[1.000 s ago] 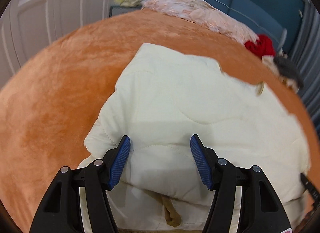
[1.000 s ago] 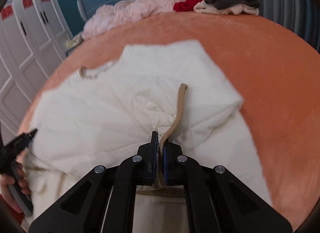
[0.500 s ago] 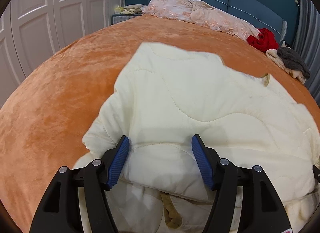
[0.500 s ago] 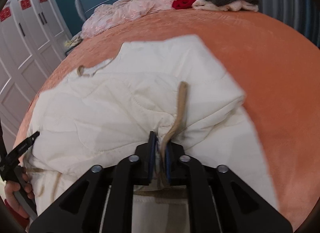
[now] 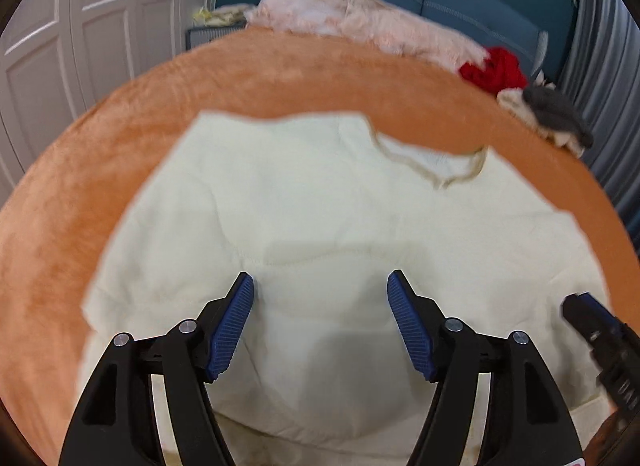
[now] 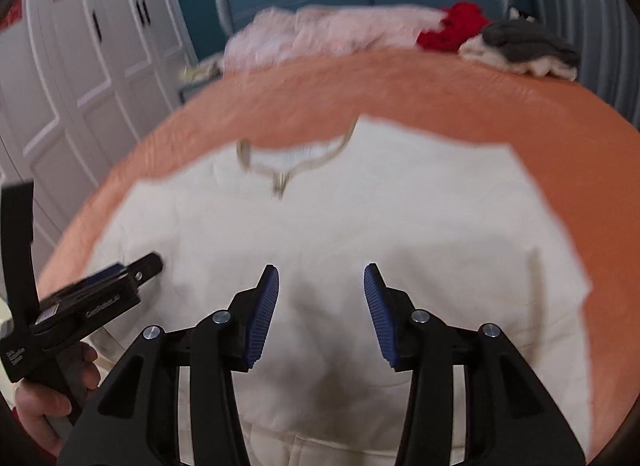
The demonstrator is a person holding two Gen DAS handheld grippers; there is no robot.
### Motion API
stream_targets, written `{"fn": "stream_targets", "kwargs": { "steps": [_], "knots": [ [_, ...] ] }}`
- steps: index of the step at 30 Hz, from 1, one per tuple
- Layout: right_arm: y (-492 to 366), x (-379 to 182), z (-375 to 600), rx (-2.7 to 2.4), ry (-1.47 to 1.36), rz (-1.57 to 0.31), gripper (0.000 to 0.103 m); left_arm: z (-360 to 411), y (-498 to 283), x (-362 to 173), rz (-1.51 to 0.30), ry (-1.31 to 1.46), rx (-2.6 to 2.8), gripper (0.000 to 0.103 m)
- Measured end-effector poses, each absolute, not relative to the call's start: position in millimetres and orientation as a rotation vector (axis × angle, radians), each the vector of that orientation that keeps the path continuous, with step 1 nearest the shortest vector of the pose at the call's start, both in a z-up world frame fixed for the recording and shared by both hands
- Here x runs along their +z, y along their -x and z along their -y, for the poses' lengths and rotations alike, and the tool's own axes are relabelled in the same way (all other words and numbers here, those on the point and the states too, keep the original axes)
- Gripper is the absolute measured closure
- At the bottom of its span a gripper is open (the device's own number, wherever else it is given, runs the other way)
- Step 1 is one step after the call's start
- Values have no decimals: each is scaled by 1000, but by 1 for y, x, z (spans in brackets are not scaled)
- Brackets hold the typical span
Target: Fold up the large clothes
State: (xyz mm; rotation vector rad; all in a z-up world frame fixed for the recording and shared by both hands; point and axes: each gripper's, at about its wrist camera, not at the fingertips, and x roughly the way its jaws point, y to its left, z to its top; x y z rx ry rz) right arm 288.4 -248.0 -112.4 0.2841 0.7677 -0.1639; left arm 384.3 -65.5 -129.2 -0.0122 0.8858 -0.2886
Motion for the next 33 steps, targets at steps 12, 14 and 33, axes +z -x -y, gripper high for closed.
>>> {"fn": "stream_targets", "kwargs": {
  "steps": [12,14,33],
  "knots": [
    [-285,-148,237,-192,-217,-785,58,78,-377,-154,-820,-71,-275,23],
    [-285,-148,236,-195,-211,-780,57,78,-376,-155,-815,-74,-272,23],
    [-327,-87,258,5,-407,-729,36,17,-423,-75,-754,114,-361,23]
  ]
}}
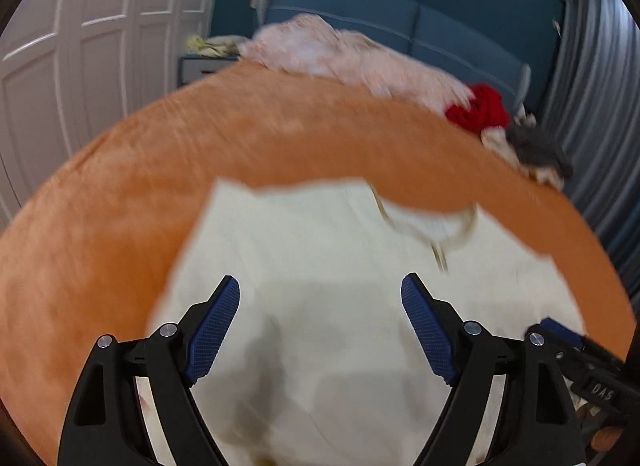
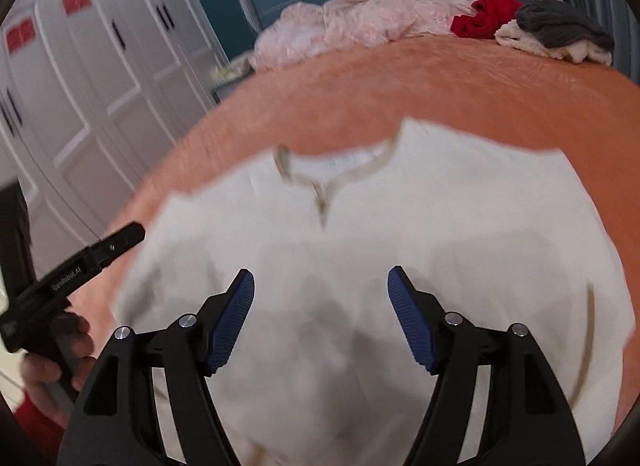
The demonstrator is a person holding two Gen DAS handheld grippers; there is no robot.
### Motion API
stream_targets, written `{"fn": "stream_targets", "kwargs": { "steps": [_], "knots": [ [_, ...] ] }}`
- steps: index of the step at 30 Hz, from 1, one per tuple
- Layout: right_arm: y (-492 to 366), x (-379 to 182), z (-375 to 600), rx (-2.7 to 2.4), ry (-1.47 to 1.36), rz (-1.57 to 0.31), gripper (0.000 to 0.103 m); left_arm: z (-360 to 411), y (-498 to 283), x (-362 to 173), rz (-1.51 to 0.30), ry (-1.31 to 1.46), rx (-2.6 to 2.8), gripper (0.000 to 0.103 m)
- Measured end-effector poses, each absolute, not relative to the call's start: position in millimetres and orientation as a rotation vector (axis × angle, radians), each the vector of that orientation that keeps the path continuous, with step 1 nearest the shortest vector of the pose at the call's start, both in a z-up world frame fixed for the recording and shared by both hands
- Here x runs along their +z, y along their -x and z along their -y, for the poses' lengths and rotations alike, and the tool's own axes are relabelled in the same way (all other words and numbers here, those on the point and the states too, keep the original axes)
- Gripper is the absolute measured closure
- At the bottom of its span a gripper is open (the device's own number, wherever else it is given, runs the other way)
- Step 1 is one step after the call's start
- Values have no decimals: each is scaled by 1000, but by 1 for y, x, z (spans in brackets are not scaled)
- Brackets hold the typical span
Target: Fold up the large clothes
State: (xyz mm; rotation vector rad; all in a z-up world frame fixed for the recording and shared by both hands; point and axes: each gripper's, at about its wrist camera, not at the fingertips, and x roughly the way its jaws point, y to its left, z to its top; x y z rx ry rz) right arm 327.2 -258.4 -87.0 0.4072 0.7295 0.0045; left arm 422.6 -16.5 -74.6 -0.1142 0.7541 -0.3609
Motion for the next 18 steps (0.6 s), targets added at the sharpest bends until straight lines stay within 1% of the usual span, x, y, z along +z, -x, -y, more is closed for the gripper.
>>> {"fn": "stream_targets", "kwargs": {
  "steps": [4,8,12,15,18],
  "knots": [
    [-390,-74,263,78,-531,-693,36,4,-483,-69,-810,197,-302,23],
    [-454,-84,259,88,-527,-725,36,7,-526,-80,-864,229,-281,23],
    [-512,-114,252,88,-528,-802,36,16,-552,-102,-900,214,-280,23],
    [-536,-135,243,88,-516,-855,36,21,-561,-128,-925,197,-257,23],
    [-549,-158,229,114,-480,-911,36,24,-557,-148,-905,157,-227,23]
  ]
}}
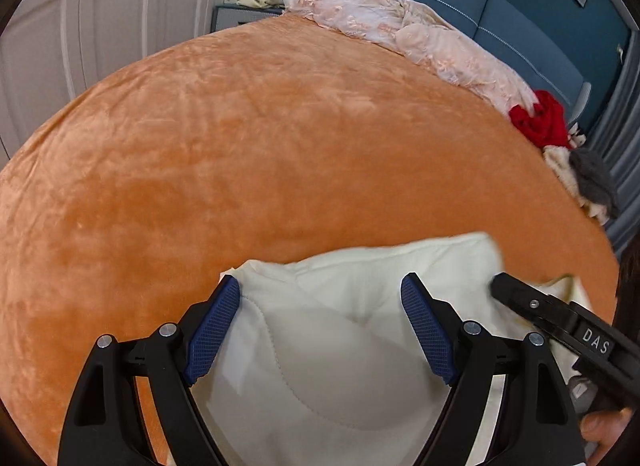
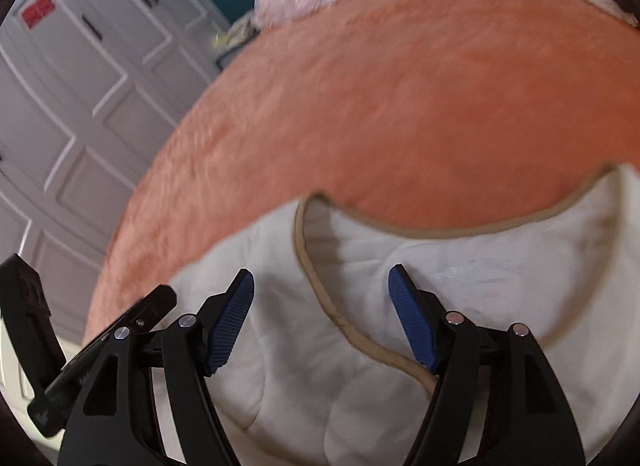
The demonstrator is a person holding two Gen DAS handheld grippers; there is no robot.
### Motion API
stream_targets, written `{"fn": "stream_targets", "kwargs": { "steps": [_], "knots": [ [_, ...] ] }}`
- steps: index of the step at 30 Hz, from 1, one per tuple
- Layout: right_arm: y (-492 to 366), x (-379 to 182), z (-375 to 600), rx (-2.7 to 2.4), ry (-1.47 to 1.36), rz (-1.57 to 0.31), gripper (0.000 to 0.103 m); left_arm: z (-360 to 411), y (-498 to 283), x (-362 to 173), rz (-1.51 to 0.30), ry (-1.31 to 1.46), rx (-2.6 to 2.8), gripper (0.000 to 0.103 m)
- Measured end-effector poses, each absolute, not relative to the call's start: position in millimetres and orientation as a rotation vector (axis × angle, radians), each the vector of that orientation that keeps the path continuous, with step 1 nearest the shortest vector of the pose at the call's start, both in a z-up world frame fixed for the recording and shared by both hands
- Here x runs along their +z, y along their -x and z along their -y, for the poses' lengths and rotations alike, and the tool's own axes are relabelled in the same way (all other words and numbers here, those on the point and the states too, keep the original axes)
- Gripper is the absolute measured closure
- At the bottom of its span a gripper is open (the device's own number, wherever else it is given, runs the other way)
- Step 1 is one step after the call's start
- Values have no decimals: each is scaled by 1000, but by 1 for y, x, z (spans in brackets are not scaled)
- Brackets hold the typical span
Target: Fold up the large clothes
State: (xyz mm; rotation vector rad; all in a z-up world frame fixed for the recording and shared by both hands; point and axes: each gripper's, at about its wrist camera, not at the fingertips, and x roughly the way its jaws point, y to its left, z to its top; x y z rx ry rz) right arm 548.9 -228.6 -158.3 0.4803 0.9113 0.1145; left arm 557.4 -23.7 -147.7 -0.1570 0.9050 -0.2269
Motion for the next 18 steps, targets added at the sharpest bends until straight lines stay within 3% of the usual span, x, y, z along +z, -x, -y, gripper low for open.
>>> {"fn": "stream_targets", "kwargs": {
  "steps": [1,2,3,4,11,18],
  "knots": [
    [-549,-159,224,122,-457,-899,40,24,-557,-150,-900,151,-222,23],
    [-549,-160,221,143,-448,-895,60,24,-554,-154,-884,147,-214,23],
    [-549,-162,218,168,-447,-898,95,24,-553,-154,-875,147,-211,23],
    [-549,-165,217,187,-453,-904,101,23,-551,-155,-865,146,-206,23],
    [-526,-166,223,93,-467,-789,102,28,-552,-159,-850,107,-173,21],
    [-540,-172,221,49,-446,-843,103,34,-555,-163,-858,69,-146,20]
  ]
}}
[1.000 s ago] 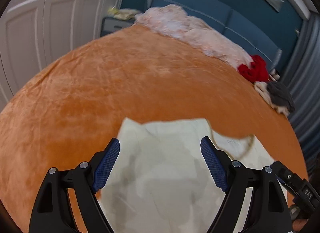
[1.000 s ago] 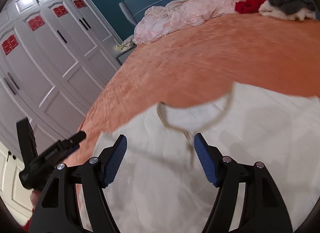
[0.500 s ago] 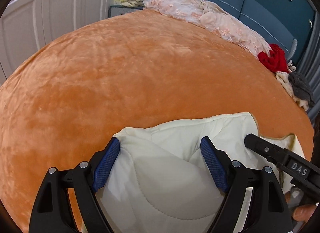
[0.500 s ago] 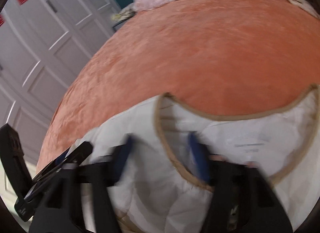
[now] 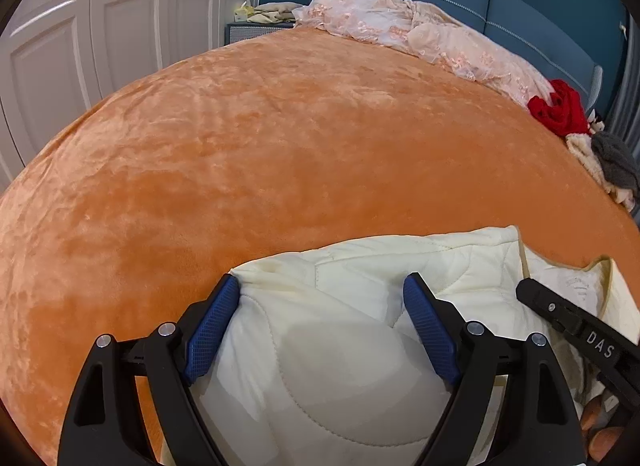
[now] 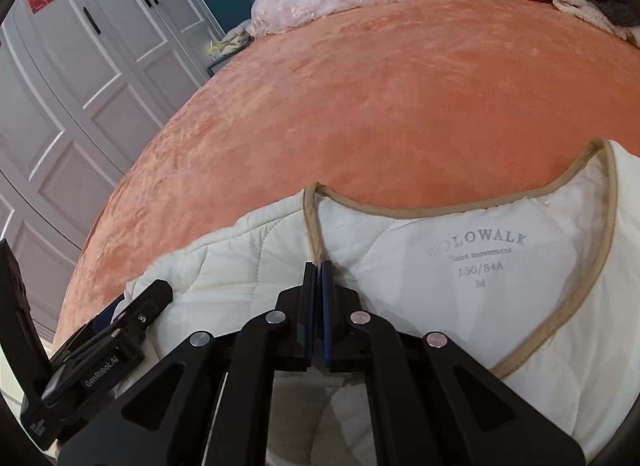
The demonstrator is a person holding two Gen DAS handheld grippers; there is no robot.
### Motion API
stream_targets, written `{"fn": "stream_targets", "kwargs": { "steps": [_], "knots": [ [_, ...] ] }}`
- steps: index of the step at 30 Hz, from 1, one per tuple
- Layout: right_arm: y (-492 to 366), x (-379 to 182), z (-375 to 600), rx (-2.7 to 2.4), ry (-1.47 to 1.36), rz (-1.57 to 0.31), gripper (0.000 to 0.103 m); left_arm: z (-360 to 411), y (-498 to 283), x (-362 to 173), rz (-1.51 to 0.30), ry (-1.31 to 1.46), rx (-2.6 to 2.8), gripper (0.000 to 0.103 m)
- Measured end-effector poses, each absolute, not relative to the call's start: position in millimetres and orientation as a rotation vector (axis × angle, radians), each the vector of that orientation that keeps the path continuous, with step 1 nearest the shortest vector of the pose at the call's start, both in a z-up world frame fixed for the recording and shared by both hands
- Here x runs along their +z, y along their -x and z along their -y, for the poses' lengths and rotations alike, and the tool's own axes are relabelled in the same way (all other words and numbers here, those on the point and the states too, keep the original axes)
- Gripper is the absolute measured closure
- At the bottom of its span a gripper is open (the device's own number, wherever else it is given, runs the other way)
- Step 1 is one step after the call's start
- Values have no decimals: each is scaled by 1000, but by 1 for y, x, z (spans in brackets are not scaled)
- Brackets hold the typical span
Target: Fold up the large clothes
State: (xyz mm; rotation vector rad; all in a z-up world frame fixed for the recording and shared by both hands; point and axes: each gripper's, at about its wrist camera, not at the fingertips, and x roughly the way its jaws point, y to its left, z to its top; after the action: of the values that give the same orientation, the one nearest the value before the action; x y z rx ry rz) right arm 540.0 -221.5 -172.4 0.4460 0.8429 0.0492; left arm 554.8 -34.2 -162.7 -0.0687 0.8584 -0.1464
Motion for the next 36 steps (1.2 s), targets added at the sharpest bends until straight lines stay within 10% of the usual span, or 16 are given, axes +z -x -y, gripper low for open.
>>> {"fn": "stream_targets", "kwargs": {
  "steps": [5,9,21,30,36],
  "knots": [
    [-489,-129,261,-39,-546,-634,91,38,-557,-153,-893,34,-134,20],
    [-438,-102,325,-128,-610,-550,59,44,-533,-111,-816,68,-261,20],
    [-392,-160,449,-250,-887,-639,83,262,-495,-101,-880,-80,-611,20],
    [-391,-170,442,-225,-809,-610,83,285,-527,-148,-1016,10,-553,22],
    [-399,-174,438,-285,-757,-653,91,287,-517,-157,-982,-52,-563,68]
  ]
}}
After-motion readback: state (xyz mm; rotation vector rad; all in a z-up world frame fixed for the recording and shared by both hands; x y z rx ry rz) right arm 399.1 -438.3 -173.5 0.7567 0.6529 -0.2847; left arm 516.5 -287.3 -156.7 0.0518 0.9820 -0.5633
